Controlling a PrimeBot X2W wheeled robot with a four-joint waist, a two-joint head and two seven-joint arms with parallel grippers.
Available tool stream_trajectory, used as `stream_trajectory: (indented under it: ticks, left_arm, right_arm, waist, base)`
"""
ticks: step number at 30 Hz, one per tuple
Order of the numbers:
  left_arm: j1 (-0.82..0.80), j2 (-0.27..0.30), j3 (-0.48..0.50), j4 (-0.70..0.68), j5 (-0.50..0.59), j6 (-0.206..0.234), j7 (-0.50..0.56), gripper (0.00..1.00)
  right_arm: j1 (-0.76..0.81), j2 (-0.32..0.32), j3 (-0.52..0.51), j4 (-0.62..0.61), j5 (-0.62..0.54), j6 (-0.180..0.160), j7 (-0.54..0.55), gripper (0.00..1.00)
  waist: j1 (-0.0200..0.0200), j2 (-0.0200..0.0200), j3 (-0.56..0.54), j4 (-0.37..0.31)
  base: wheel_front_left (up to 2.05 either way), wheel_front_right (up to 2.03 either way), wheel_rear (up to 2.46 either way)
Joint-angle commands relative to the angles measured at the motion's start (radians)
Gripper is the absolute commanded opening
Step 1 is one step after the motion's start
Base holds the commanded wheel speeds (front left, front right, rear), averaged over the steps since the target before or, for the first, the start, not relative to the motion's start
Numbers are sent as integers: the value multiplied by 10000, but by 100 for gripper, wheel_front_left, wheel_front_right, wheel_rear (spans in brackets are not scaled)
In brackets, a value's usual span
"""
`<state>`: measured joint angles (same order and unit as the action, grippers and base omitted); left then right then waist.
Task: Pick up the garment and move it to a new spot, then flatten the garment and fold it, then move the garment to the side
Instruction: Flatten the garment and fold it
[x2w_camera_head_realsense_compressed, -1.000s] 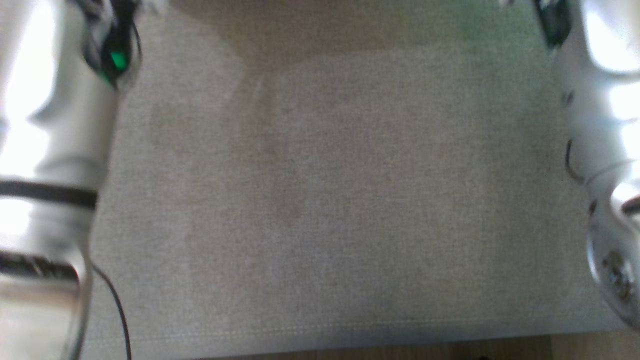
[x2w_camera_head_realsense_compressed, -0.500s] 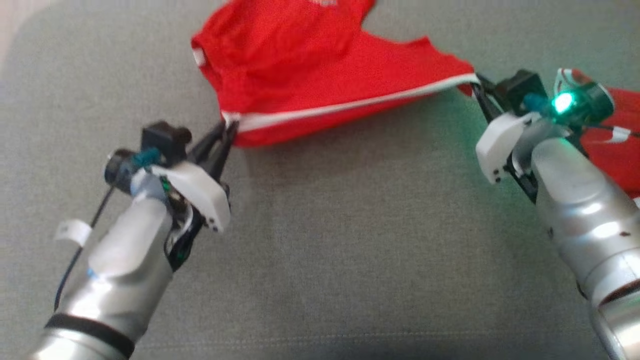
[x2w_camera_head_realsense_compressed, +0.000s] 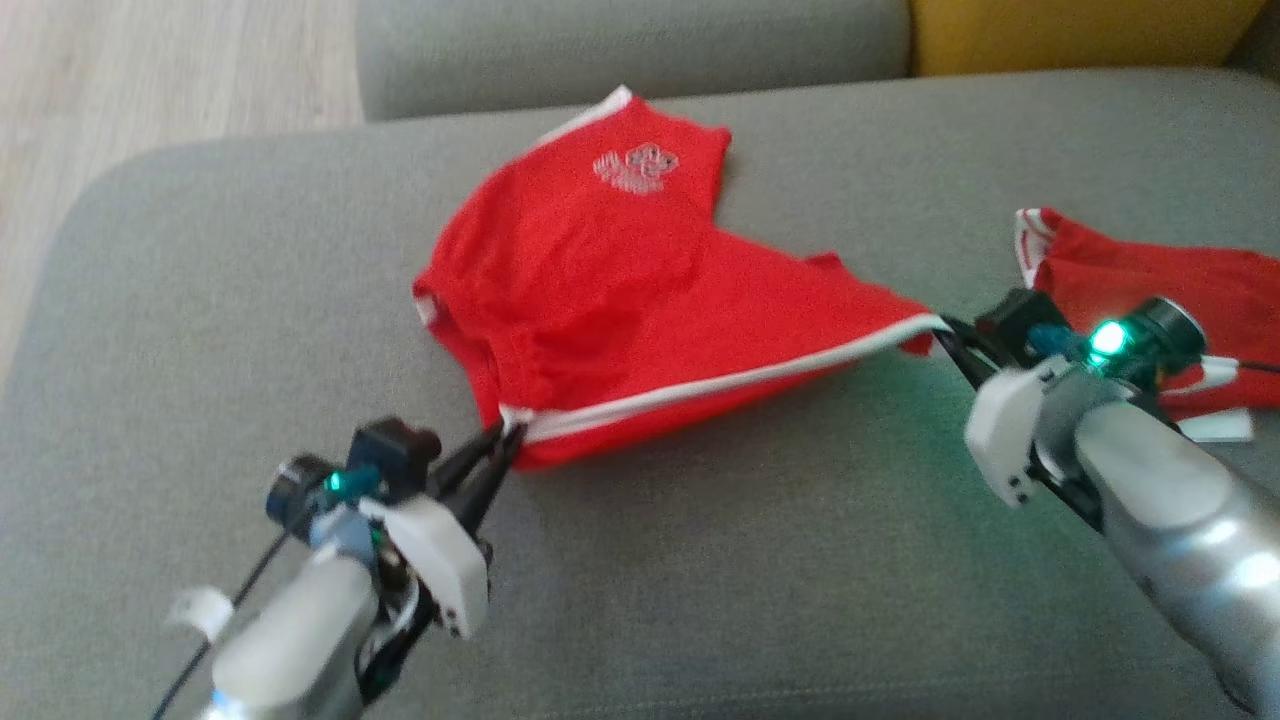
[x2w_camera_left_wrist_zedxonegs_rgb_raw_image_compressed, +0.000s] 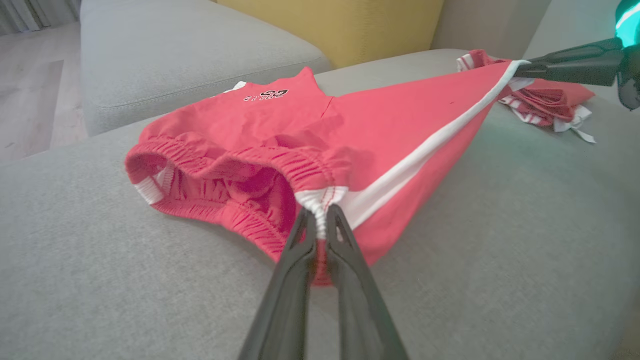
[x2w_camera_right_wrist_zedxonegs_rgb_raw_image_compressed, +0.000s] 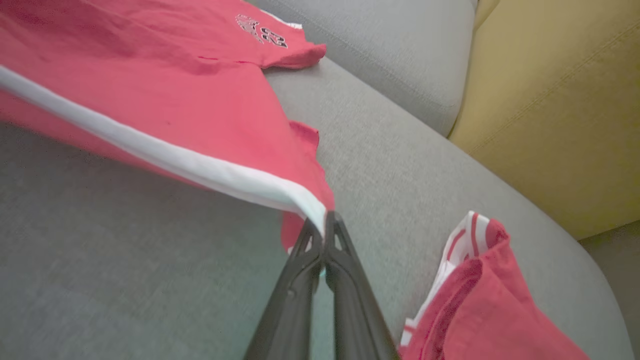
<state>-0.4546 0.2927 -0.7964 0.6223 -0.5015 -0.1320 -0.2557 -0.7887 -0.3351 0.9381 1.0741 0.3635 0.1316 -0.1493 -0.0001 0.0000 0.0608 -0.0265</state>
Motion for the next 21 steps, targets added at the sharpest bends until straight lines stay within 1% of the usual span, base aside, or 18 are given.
stream_trajectory:
  ticks: [1,5,9,12,15,18,21]
  left_arm:
    - [-173,378,341,-384,26,14,-60,0]
    - [781,544,155,-1092,-67,16,-60,0]
    - [1704,809,9,-2037,-185,205,33,0]
    - [2377,992,-105,-2897,-309,408,238,0]
    - [2935,1147,-296,-3795,-343,615,527,0]
    - [3262,1233,-370,-4526,-399,799,699,0]
    - [3352,1233,-279,-5034,-470,1016,729,0]
  right_arm:
    - [67,-400,279,-383,333,-9,110,0]
    - [601,-1561,1515,-1933,1913,-9,950,0]
    - [931,-2995,2601,-4039,3714,-9,2003,0]
    - [928,-4120,2979,-5200,4283,-9,2459,0]
    - [1073,-5009,3155,-6114,4701,-9,2933,0]
    - [1195,-5761,3247,-6973,5042,-9,3438,0]
    - [977,-6240,3191,-7430,5107,-9,3568,0]
  waist:
    - [1,0,-333,-152]
    - [1,0,-732,-255]
    - [1,0,-951,-355]
    - [1,0,-1047,-395]
    - [1,0,-1092,-372]
    - [1,0,-1098,-297]
    - [1,0,-1074,-196]
  base:
    - [0,0,0]
    - [0,0,0]
    - [0,0,0]
    - [0,0,0]
    - [0,0,0]
    - [0,0,0]
    - [0,0,0]
